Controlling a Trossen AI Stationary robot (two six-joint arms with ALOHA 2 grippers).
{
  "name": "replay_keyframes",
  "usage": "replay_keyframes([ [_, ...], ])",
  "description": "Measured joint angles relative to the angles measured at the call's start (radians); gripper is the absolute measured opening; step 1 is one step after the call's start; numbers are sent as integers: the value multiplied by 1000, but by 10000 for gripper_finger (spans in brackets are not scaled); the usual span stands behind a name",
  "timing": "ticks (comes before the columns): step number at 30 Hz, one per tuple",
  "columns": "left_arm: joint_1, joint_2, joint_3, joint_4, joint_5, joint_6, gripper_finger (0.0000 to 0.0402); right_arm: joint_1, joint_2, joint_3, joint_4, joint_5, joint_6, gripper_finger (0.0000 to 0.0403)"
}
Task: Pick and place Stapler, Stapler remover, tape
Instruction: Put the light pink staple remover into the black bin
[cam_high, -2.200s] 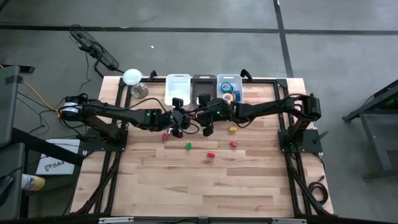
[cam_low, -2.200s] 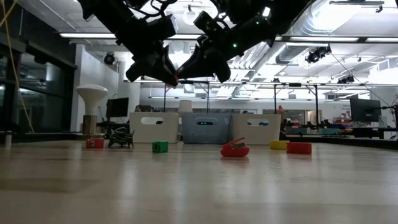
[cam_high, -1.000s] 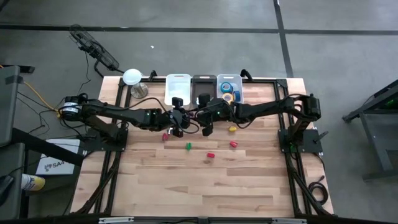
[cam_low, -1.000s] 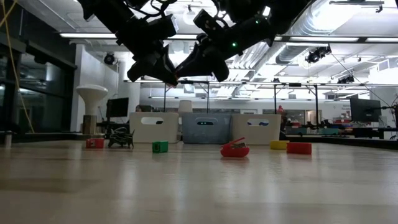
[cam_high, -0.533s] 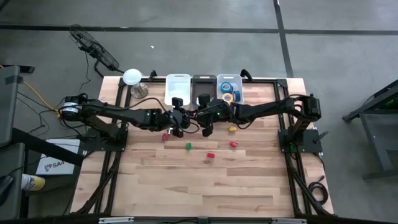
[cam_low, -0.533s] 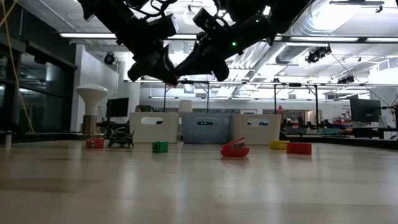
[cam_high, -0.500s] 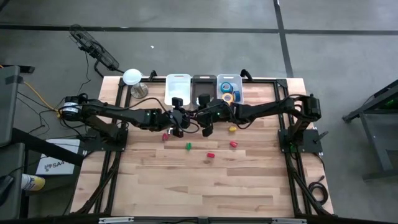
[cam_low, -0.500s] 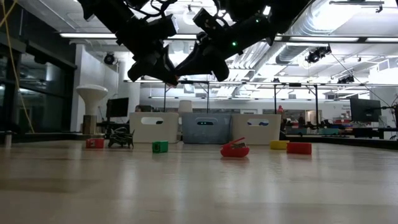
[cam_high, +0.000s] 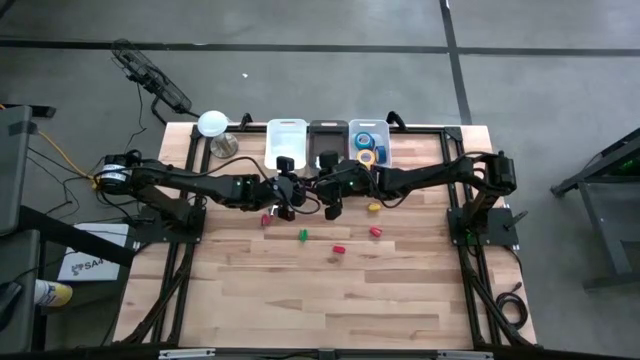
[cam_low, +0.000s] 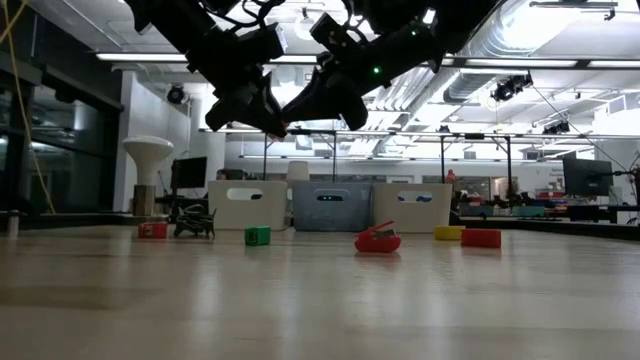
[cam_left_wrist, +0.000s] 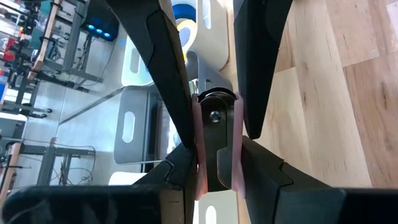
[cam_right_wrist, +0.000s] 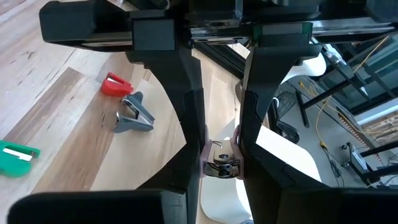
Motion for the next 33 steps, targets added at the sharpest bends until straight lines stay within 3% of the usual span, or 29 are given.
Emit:
replay_keyframes([
  [7,-1,0,0,-2,-15,25,130,-2,0,1,-10,1,12,84],
  [14,-1,1,0,-2,-17,112,135,-2,-1,1,-37,61,11,83],
  [24,-1,0,0,0,-43,117,137,-18,1,-3,-82,111,26,81],
  [33,-1,0,0,-4,-155,161,138,-69,-1,-3,-104,137,34,81],
])
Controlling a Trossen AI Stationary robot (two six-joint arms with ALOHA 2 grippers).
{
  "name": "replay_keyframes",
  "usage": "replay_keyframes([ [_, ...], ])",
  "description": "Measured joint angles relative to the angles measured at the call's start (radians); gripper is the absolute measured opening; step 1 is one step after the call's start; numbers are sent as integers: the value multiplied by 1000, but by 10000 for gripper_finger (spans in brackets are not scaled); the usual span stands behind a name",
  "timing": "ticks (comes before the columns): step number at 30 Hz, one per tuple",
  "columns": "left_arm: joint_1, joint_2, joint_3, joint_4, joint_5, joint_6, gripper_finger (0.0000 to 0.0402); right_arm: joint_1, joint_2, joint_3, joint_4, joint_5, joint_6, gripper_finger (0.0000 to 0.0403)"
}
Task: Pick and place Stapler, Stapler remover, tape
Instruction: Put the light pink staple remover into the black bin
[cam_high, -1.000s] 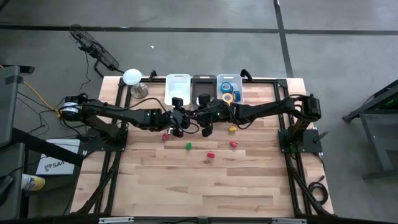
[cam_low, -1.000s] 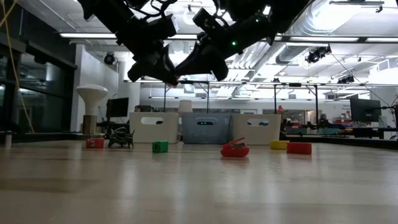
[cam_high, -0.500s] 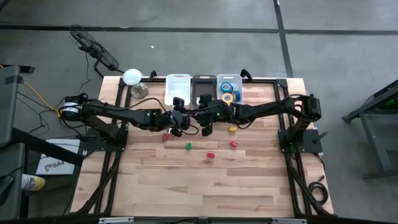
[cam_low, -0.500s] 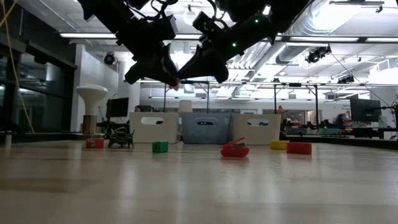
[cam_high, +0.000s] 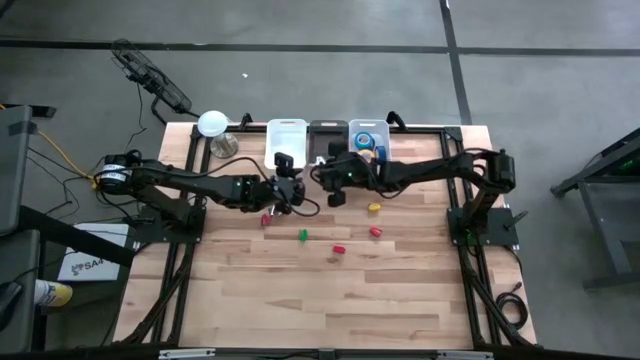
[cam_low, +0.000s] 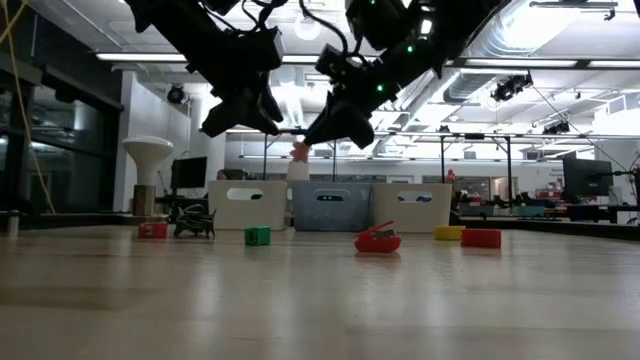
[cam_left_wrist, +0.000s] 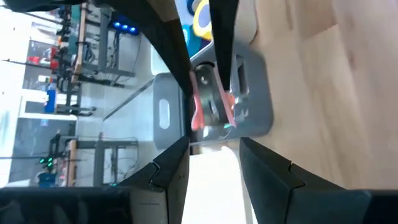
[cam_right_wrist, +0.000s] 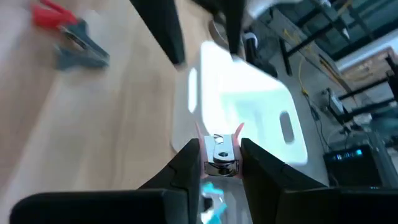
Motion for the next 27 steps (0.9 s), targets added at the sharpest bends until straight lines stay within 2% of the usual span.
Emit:
replay_keyframes([
  [11,1,-23,0,-142,-161,-18,138,-128,0,0,-39,-10,59,81],
  [18,60,-122,-2,-330,-158,-139,138,-232,0,1,-39,-133,157,81],
  [22,103,-146,-2,-421,-102,-194,138,-269,0,1,-34,-187,176,81],
  [27,127,-146,-53,-431,-81,-249,138,-290,37,2,-19,-252,185,81],
])
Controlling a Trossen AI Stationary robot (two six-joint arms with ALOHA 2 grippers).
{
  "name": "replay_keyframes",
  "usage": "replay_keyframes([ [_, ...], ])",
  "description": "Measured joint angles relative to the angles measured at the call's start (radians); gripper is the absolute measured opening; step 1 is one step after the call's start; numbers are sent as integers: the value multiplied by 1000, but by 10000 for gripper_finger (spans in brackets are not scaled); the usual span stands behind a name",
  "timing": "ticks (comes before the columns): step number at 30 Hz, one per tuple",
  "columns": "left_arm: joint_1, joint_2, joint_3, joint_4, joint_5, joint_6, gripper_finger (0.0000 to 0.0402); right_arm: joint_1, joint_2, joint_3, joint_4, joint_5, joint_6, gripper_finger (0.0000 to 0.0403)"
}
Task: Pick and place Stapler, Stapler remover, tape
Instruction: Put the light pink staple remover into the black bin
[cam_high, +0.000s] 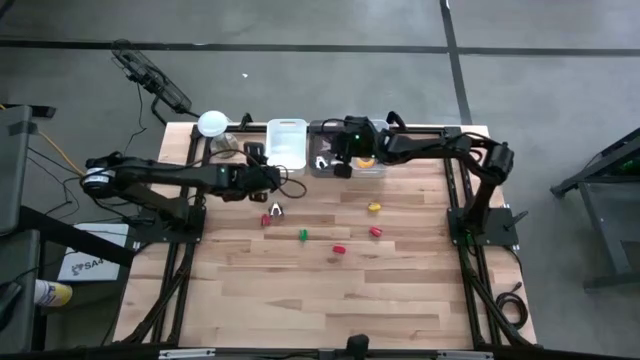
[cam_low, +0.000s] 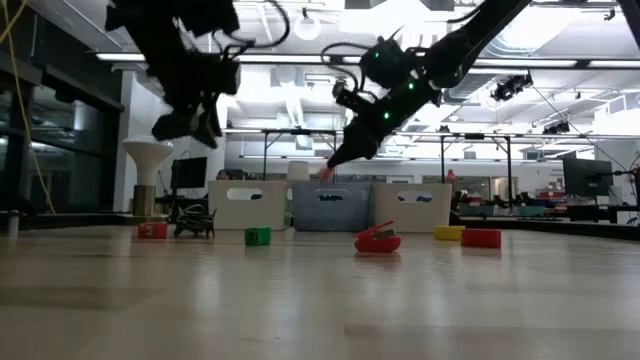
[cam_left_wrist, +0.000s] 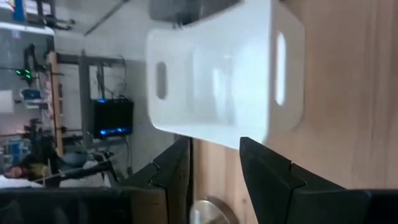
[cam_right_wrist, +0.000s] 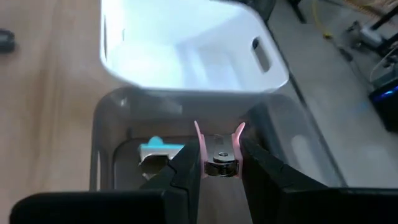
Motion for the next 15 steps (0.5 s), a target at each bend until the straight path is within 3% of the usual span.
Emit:
replay_keyframes([
  [15,4,-112,-219,70,43,-242,138,-44,42,0,13,-24,54,81],
])
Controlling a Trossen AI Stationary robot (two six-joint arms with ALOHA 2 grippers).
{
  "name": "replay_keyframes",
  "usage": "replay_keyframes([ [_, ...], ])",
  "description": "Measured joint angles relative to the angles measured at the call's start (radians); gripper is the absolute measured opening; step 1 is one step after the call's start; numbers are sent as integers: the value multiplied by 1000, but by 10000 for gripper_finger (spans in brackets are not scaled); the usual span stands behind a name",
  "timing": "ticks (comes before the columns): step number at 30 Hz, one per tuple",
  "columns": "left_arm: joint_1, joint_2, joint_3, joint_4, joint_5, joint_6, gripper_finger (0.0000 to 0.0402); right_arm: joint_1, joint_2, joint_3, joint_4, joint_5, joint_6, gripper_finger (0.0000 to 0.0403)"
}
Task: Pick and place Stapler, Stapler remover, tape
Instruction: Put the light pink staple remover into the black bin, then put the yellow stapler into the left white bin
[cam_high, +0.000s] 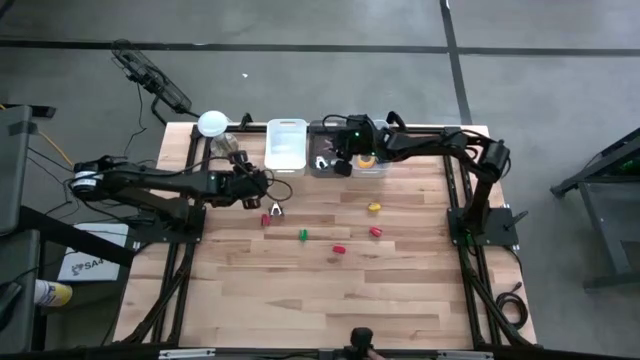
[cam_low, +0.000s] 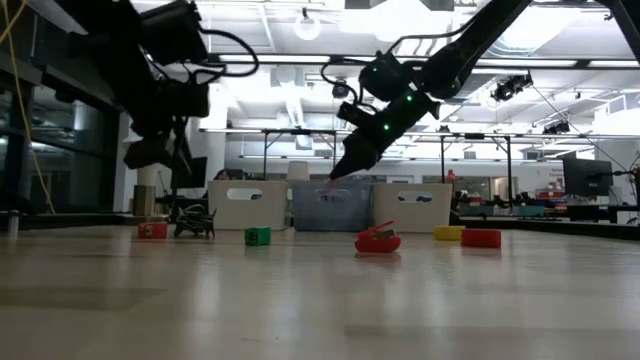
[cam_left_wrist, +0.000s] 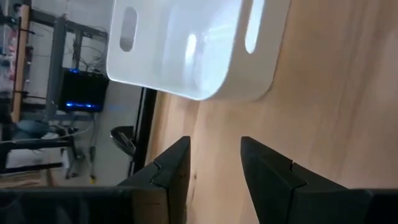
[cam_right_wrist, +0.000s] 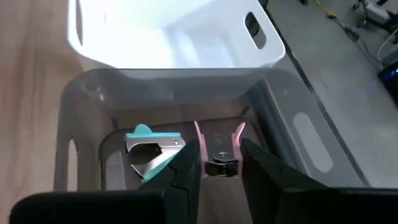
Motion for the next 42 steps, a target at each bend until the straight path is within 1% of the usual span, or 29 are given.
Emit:
replay_keyframes([
  [1,0,-14,-6,-1,7,-9,138,-4,0,0,-2,-3,9,87],
  [5,0,-38,-15,-5,13,-25,138,-6,0,0,-5,-1,28,147],
  [7,0,-37,-15,9,13,-26,138,-6,0,0,-9,-2,25,166],
  [13,0,-37,-15,2,10,-19,138,-5,-12,0,-17,1,25,178],
  [16,0,-37,-15,2,8,-11,138,-5,-43,0,-51,46,37,179],
  [20,0,-37,-15,2,4,-2,138,7,-119,0,-167,95,92,180],
  [24,0,-37,-15,-3,-31,11,138,35,-212,0,-379,101,137,180],
  [31,0,-37,-15,-2,-38,44,138,108,-325,0,-738,101,155,181],
  [36,0,-37,-15,3,-19,55,138,156,-337,0,-862,87,180,181],
  [42,0,-37,-15,13,-7,73,138,222,-287,0,-951,76,188,182],
])
